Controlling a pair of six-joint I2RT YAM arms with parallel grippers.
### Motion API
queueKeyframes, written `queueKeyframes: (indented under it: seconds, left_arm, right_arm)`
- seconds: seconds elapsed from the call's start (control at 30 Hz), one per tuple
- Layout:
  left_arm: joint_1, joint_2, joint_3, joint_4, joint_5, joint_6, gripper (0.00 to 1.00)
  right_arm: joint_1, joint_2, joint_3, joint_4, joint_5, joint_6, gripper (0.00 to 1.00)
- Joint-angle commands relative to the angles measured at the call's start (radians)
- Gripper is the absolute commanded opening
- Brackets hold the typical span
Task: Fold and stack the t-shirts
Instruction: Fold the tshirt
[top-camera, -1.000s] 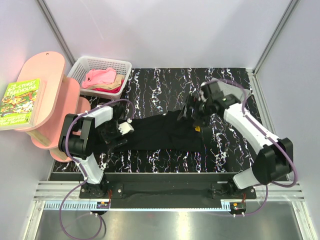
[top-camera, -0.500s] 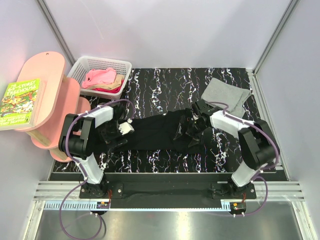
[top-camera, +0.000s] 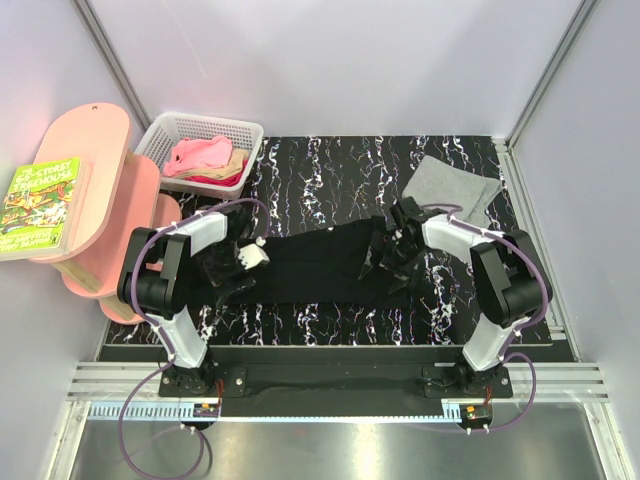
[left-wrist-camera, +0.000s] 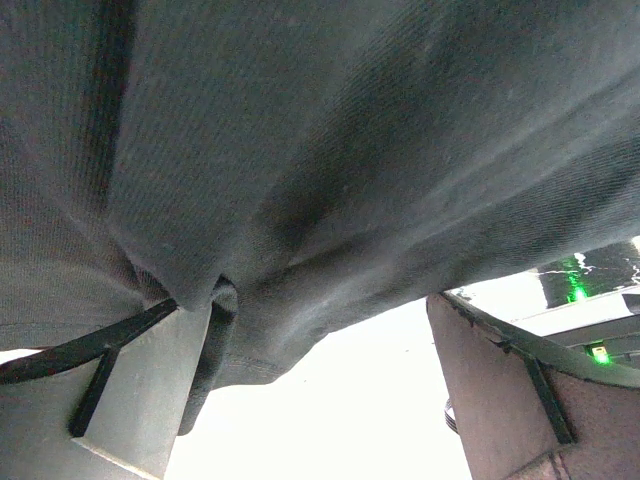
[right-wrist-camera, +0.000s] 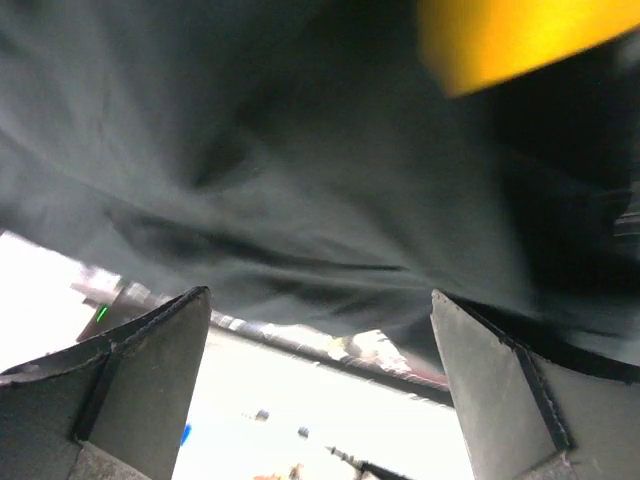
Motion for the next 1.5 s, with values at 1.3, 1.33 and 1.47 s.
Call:
queueKeyframes:
  seconds: [1.3,1.33,1.47]
  left_arm:
    - [0.0,-0.08,-0.008,0.009,0.002,0.016,0.99]
    - [0.003,-0.082,-0.012,0.009,0.002,0.018,0.99]
    - [0.014,-0.082,-0.021,0.019,-0.005,0.028,0.99]
  right_arm:
    - [0.1,0.196,0.216,0.084,-0.077,0.023,1.0]
    - [0.097,0.206,0.202,0.081,-0.065,0.021,1.0]
    - [0.053,0.182,0.112,0.075,-0.02,0.015,1.0]
